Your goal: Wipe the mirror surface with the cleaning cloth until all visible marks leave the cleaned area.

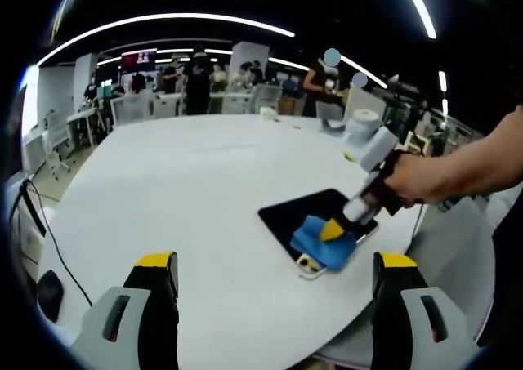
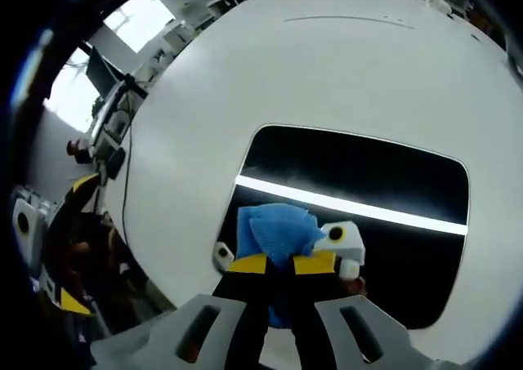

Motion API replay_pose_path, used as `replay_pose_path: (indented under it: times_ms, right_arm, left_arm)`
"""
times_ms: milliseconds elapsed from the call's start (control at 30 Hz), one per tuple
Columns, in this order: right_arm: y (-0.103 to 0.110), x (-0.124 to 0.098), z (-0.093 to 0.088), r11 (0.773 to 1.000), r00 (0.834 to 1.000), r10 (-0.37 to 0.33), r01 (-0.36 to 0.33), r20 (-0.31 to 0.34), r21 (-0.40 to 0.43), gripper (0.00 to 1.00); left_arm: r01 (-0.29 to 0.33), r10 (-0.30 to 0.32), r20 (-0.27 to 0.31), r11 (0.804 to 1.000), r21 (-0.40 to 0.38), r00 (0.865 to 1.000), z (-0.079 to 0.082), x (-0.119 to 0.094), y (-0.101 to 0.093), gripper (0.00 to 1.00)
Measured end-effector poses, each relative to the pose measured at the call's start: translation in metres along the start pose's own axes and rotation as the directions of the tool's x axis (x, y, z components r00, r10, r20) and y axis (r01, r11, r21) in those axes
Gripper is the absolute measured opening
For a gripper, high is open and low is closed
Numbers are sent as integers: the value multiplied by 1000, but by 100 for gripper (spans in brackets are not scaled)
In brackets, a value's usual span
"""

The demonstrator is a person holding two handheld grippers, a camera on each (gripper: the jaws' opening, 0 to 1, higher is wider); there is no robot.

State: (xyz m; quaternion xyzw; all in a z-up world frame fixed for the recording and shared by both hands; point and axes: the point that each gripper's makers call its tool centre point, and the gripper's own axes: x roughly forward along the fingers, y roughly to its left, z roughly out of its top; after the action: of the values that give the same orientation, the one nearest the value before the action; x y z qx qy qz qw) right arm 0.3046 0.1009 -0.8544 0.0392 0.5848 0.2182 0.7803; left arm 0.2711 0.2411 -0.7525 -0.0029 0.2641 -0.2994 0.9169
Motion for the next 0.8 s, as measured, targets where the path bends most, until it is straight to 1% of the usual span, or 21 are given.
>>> replay_pose_path:
  times_ms: [500,800]
  right_arm:
    - [0,-1,-6,1000,1000,9,-9,-9,10,4]
    - [1,-2,-14,1000,1000,15,-15,-9,14,4]
  left_arm:
    - [8,-8,-3,1000,10,1000,2,3,-5,99]
    - [7,-7,-1,1000,17,1000,4,3,-6,99]
